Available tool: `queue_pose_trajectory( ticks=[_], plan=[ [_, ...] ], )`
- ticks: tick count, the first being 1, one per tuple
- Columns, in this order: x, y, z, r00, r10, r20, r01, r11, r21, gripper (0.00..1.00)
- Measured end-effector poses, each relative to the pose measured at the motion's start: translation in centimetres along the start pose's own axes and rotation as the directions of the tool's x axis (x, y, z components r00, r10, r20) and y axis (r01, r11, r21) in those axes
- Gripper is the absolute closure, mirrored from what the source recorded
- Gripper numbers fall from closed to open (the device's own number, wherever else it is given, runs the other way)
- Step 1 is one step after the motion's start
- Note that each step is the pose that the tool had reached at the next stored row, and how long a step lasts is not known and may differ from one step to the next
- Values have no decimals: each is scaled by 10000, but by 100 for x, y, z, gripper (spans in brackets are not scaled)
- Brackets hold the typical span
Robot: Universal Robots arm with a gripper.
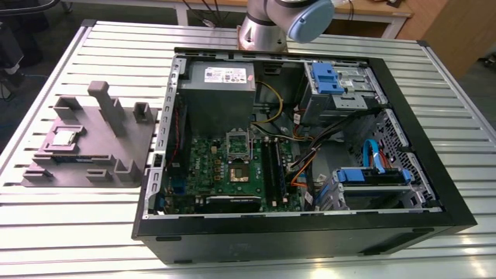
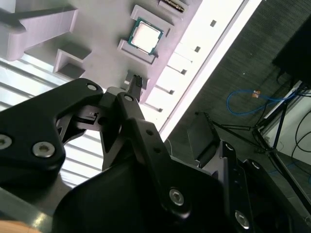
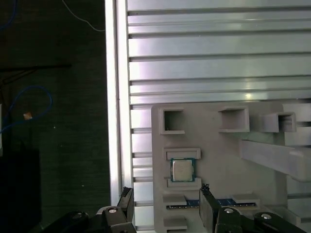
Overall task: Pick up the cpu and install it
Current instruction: 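Pick up the cpu and move it towards the insertion slot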
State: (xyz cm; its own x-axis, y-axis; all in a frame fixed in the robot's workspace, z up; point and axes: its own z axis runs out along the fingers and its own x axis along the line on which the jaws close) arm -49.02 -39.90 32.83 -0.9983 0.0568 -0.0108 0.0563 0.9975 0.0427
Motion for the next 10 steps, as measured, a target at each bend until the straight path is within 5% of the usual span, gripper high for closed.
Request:
queue_pose_trajectory(
  ticks=[10],
  plan=[
    [-2,0,19,10000,2,4,-2,10000,-2,35]
  ],
)
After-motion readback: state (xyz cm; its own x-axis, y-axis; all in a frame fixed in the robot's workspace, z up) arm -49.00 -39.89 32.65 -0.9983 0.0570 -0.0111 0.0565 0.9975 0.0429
